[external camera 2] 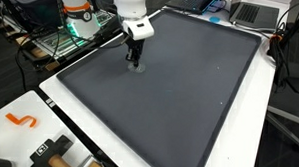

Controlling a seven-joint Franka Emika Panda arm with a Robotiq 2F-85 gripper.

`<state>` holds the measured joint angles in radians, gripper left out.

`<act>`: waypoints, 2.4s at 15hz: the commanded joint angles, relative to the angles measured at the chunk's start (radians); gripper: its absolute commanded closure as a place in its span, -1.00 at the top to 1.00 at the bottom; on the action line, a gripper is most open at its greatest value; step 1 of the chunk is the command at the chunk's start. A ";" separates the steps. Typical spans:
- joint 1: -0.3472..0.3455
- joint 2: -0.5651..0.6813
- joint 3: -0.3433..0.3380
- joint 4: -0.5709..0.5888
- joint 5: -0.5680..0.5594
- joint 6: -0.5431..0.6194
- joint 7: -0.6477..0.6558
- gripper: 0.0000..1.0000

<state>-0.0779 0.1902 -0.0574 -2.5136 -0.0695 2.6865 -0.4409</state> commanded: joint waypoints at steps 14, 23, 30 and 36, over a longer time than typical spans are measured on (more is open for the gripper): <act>-0.008 -0.087 0.019 0.014 0.020 -0.124 0.033 1.00; 0.010 -0.250 0.006 0.094 0.090 -0.402 0.088 1.00; 0.026 -0.302 0.011 0.162 0.101 -0.522 0.212 1.00; 0.050 -0.277 0.048 0.202 0.019 -0.535 0.399 1.00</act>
<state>-0.0415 -0.1002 -0.0301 -2.3304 0.0033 2.1847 -0.1469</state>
